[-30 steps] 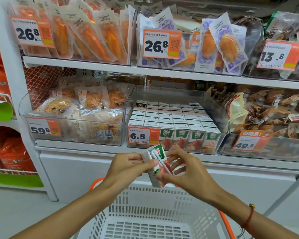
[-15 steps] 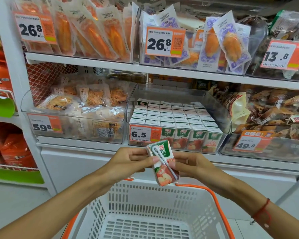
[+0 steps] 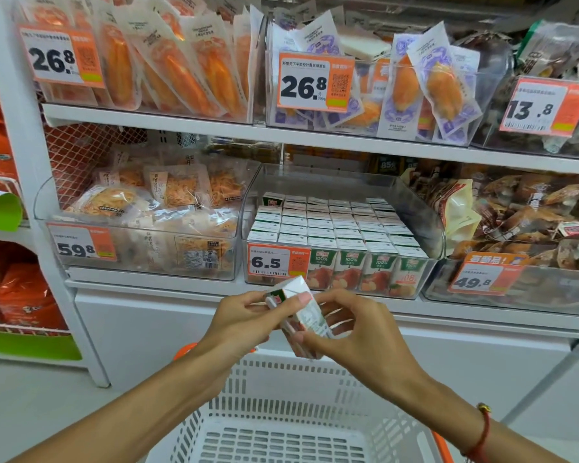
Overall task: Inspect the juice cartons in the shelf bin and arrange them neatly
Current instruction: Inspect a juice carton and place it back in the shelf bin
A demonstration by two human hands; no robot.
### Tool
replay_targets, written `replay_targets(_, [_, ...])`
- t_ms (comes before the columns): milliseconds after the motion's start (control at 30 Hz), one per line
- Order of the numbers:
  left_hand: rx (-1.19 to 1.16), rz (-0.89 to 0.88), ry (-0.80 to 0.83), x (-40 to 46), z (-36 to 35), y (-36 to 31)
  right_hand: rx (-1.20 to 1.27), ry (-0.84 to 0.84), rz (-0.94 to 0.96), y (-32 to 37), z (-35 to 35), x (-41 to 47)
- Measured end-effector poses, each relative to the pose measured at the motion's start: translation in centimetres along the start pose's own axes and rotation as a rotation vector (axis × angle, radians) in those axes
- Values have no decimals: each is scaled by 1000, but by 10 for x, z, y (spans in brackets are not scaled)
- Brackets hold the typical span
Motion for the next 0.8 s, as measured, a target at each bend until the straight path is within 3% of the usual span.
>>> replay_targets(200, [-35,-13,127,1,3,-6,308,393,-330,-22,-9,2])
replay_targets(333, [-49,-33,215,-2,-6,-10,418,528,-368,-22,-14,-6])
replay_targets(500, [-131,37,130,-1,-5,-2,389,339,-366,-21,-14,-1])
replay_targets(600, [-145,32,23,0,0,3,171,127,-308,-24,-5,2])
replay_targets(700, [-106,-85,-40,-3,2,-3,-38,-15,-191,-18,1,-1])
replay_targets(800, [-14,-271,-59,-7,6,-18,-49,-26,-77,-10,-1,-2])
Point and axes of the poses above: each hand's wrist, its own x-axis towards the middle knuckle, its own z-axis out of the back of the hand, y = z × x, the point moved 8 cm from there along x, towards the middle knuckle, and after that the axes turned 5 degrees about -y, right-handed, at the moved point
